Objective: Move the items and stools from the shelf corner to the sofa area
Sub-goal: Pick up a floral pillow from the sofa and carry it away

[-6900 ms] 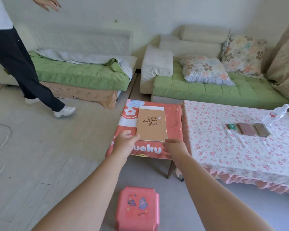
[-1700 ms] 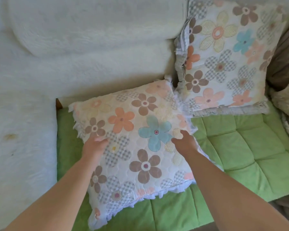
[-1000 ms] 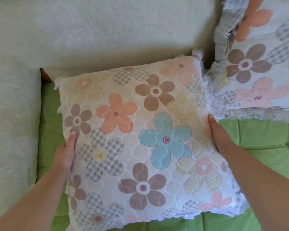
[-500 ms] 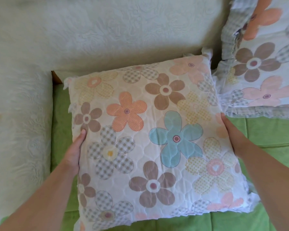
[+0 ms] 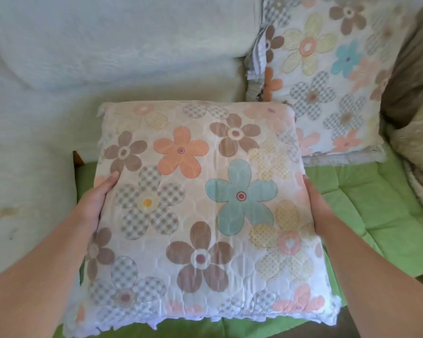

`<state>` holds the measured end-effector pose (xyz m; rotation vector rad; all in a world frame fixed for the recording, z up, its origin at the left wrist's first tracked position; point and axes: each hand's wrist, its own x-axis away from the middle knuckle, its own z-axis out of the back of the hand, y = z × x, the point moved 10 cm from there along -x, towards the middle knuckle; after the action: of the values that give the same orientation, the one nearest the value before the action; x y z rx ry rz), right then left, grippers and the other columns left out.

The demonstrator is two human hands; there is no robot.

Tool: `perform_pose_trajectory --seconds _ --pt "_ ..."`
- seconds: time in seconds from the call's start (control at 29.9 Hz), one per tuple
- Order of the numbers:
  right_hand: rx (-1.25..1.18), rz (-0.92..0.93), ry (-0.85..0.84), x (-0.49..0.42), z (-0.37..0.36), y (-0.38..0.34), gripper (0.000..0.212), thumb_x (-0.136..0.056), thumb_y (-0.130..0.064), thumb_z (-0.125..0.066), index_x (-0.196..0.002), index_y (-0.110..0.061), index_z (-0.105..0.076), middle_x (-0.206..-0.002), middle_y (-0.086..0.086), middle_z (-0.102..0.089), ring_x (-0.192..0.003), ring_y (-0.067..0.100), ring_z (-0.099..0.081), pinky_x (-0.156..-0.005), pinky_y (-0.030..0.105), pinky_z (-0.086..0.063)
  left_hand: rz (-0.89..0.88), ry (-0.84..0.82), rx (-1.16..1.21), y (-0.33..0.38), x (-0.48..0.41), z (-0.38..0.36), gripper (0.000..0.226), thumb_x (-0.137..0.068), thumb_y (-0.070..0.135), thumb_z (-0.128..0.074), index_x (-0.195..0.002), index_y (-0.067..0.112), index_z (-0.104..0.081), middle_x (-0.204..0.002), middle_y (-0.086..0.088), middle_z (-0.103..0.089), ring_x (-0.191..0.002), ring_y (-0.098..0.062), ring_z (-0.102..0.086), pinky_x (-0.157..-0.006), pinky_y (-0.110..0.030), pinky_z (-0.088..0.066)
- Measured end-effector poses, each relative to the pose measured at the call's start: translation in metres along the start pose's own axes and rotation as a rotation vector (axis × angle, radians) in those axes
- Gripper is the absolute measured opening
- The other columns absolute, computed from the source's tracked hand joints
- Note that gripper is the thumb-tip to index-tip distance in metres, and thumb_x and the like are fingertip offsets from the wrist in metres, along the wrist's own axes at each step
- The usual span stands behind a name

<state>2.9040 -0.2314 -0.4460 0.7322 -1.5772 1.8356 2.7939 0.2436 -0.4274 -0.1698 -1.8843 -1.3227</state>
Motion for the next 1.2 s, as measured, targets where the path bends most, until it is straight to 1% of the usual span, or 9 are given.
perform_pose_trajectory --seconds 0.17,0.37,0.5,0.64,0.84,0.97,1.04,1.1,1.2 --pt "-0.193 -0.037 0.141 0.07 0.041 0.039 0.108 -0.034 -0.091 -0.061 -0.123 -0.029 -0.058 -0.122 0.002 -0.064 -0.109 0.028 -0.062 -0.101 0.045 -0.044 -0.052 -0.175 -0.095 0.051 0.019 -0.035 0.045 -0.076 0.045 -0.071 -0.117 0.026 -0.067 -0.112 -0.002 -0.071 -0.107 -0.022 -0.066 -0.098 -0.044 -0.047" --pt "-0.326 -0.033 0.299 0.162 0.069 0.079 0.086 -0.053 -0.082 -0.061 -0.117 -0.024 -0.062 -0.112 0.004 -0.068 -0.105 0.029 -0.063 -0.102 0.047 -0.045 -0.089 -0.362 -0.214 0.07 0.032 -0.082 0.068 -0.059 0.049 -0.08 -0.12 0.024 -0.065 -0.121 -0.004 -0.068 -0.113 -0.024 -0.063 -0.107 -0.046 -0.041" --pt "-0.393 -0.004 0.421 0.213 0.116 0.126 0.1 -0.035 -0.087 -0.066 -0.119 -0.033 -0.063 -0.119 0.003 -0.068 -0.108 0.03 -0.064 -0.103 0.049 -0.043 -0.086 -0.41 -0.264 0.062 0.049 -0.119 0.082 -0.032 0.054 -0.089 -0.107 0.024 -0.072 -0.107 -0.006 -0.074 -0.1 -0.027 -0.069 -0.1 -0.044 -0.047" --pt "-0.499 -0.004 0.523 0.272 0.156 0.181 0.094 -0.036 -0.087 -0.066 -0.113 -0.034 -0.067 -0.115 0.003 -0.07 -0.106 0.03 -0.065 -0.1 0.05 -0.045 -0.061 -0.528 -0.324 0.031 0.082 -0.168 0.073 -0.038 0.051 -0.086 -0.104 0.023 -0.072 -0.104 -0.004 -0.074 -0.097 -0.026 -0.07 -0.098 -0.042 -0.049" --pt "-0.586 0.049 0.666 0.381 0.153 0.208 0.045 -0.09 -0.061 -0.037 -0.111 -0.028 -0.059 -0.099 0.001 -0.065 -0.089 0.016 -0.061 -0.07 0.031 -0.046 -0.026 -0.754 -0.441 -0.018 0.128 -0.244 0.083 -0.039 0.052 -0.087 -0.114 0.023 -0.068 -0.113 -0.002 -0.072 -0.105 -0.025 -0.067 -0.101 -0.044 -0.046" --pt "-0.701 0.084 0.805 0.452 0.167 0.274 0.055 -0.09 -0.06 -0.039 -0.125 -0.024 -0.059 -0.124 0.009 -0.064 -0.108 0.024 -0.06 -0.1 0.041 -0.044 0.001 -0.94 -0.533 -0.069 0.194 -0.3 0.049 -0.068 0.043 -0.075 -0.112 0.022 -0.069 -0.113 -0.005 -0.071 -0.103 -0.026 -0.067 -0.086 -0.04 -0.052" --pt "-0.737 0.075 0.936 0.509 0.17 0.311 0.049 -0.096 -0.051 -0.035 -0.127 -0.018 -0.055 -0.123 0.009 -0.062 -0.103 0.019 -0.058 -0.096 0.033 -0.044 0.052 -1.054 -0.575 -0.107 0.241 -0.324 0.04 -0.072 0.041 -0.073 -0.108 0.022 -0.07 -0.112 -0.006 -0.071 -0.101 -0.026 -0.067 -0.083 -0.039 -0.052" --pt "-0.76 0.076 0.971 0.535 0.166 0.331 0.041 -0.097 -0.047 -0.035 -0.122 -0.023 -0.056 -0.117 0.003 -0.063 -0.098 0.014 -0.057 -0.092 0.031 -0.045 0.051 -1.097 -0.609 -0.127 0.262 -0.333 0.056 -0.06 0.046 -0.08 -0.109 0.021 -0.07 -0.115 -0.006 -0.07 -0.103 -0.026 -0.067 -0.088 -0.041 -0.051" --pt "-0.746 0.022 1.162 0.605 0.161 0.384 0.05 -0.097 -0.045 -0.039 -0.133 -0.013 -0.051 -0.135 0.012 -0.054 -0.104 0.016 -0.051 -0.096 0.035 -0.041 0.112 -1.22 -0.679 -0.177 0.32 -0.342 0.044 -0.065 0.044 -0.076 -0.102 0.021 -0.071 -0.112 -0.003 -0.071 -0.102 -0.023 -0.067 -0.093 -0.04 -0.049"
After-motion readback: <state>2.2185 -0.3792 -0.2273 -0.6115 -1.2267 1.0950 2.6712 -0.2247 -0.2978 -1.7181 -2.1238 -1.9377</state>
